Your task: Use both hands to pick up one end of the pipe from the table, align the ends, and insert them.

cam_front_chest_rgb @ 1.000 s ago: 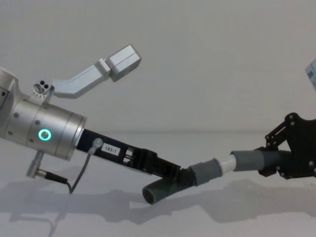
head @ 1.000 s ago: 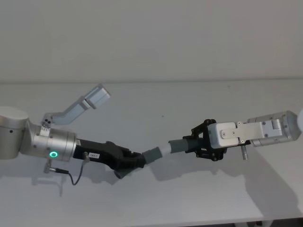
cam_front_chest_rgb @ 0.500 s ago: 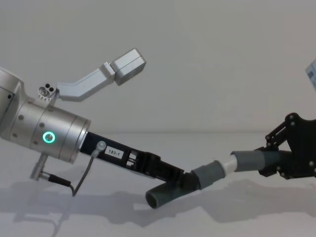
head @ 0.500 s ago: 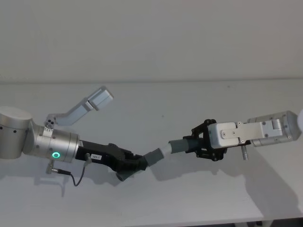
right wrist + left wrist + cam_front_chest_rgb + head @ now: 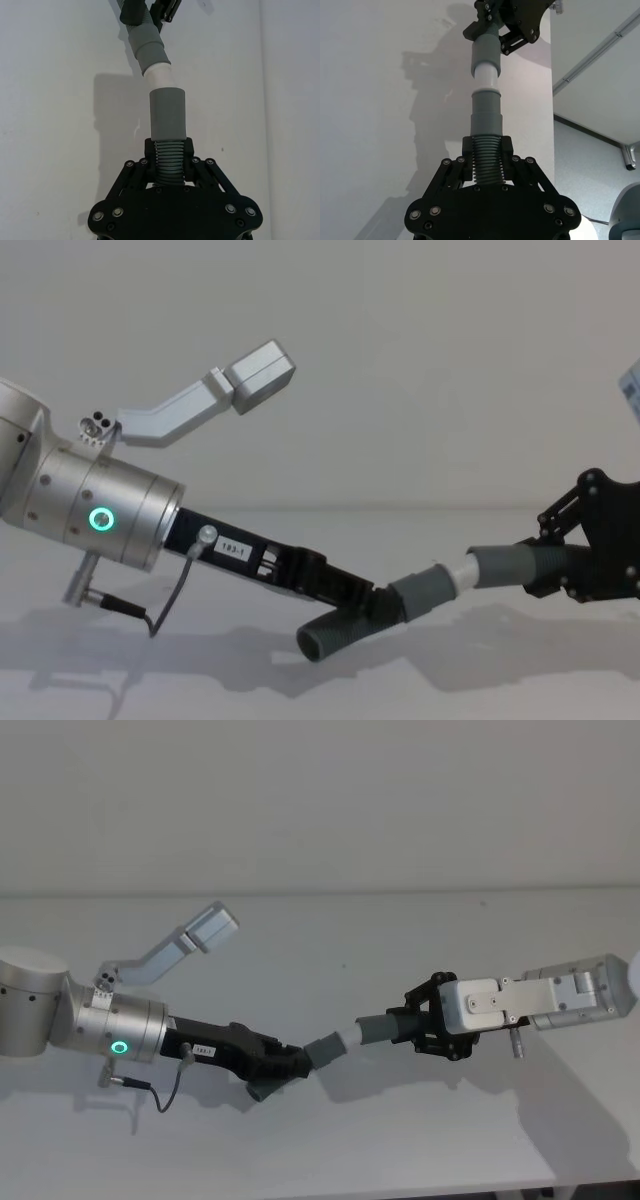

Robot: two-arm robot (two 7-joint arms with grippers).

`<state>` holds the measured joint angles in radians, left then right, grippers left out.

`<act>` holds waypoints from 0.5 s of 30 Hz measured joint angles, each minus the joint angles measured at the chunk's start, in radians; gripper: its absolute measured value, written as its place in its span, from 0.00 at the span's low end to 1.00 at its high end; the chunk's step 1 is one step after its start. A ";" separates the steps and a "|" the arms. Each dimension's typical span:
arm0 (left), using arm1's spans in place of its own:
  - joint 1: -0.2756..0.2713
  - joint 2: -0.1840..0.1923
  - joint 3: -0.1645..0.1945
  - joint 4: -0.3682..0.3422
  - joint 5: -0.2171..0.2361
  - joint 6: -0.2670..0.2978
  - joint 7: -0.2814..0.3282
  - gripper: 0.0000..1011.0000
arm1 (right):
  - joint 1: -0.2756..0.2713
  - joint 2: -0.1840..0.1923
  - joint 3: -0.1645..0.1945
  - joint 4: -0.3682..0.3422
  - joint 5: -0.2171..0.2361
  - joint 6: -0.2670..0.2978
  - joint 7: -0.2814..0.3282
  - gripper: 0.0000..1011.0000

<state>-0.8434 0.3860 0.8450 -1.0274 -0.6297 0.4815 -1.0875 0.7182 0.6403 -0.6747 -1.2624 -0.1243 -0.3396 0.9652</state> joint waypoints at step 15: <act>0.004 0.008 -0.010 -0.002 -0.019 -0.003 0.035 0.29 | 0.000 0.000 0.000 0.000 0.000 0.000 0.000 0.26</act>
<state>-0.8393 0.3944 0.8345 -1.0291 -0.6486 0.4782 -1.0528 0.7181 0.6404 -0.6747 -1.2624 -0.1242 -0.3396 0.9651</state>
